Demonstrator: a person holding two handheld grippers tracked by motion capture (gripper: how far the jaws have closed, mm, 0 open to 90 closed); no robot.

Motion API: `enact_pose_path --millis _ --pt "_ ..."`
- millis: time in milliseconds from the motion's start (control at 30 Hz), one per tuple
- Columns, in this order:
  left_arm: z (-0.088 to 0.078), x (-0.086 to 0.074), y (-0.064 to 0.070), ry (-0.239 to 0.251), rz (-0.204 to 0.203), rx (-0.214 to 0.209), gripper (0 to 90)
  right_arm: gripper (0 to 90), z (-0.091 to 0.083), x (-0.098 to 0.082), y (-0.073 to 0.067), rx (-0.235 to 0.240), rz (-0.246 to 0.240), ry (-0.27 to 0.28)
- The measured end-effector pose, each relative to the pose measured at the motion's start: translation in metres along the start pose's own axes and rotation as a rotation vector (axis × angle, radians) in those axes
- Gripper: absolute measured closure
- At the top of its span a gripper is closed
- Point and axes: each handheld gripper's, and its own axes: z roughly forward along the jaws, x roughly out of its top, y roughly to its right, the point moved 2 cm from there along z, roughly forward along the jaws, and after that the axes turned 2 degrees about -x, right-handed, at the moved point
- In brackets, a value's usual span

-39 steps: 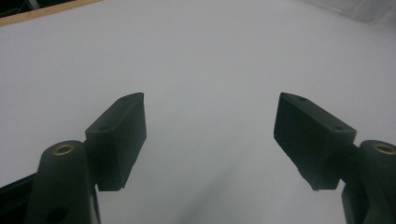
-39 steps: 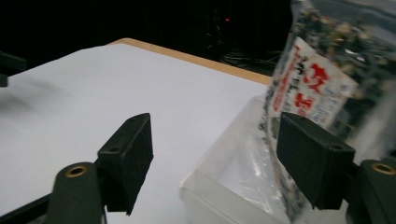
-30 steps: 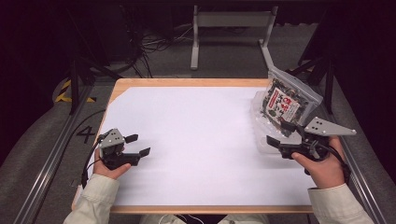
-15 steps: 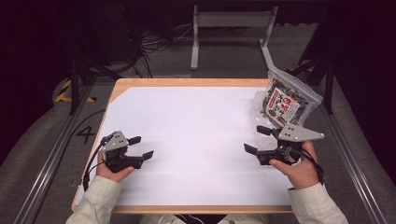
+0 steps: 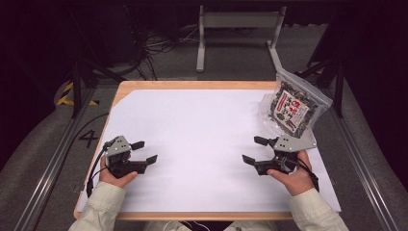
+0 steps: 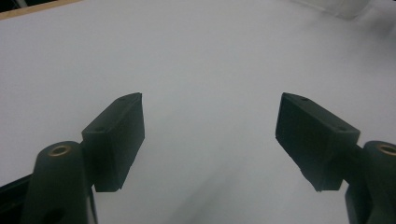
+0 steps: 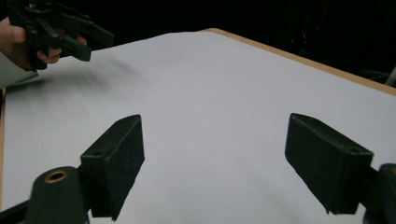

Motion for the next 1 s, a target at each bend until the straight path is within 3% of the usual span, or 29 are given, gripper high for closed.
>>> enact_pose_path --millis 133,200,667,833,1000 --pt "0.001 -0.001 0.0 0.004 0.002 -0.002 24.9 19.7 0.008 -0.01 0.002 0.006 -0.001 -0.022" --pt "0.001 -0.002 0.0 0.013 -0.021 -0.011 24.9 19.6 0.011 -0.015 0.004 -0.002 0.0 -0.03" --pt "0.005 -0.005 0.001 0.013 -0.026 -0.031 24.9 20.3 0.031 -0.045 0.005 -0.042 0.032 -0.164" --pt "0.007 -0.006 0.003 0.007 -0.028 -0.032 24.9 19.7 0.035 -0.048 0.004 -0.046 0.009 -0.204" --pt "0.008 -0.006 0.004 -0.005 -0.013 -0.026 24.8 19.8 0.035 -0.048 0.004 -0.049 0.007 -0.206"
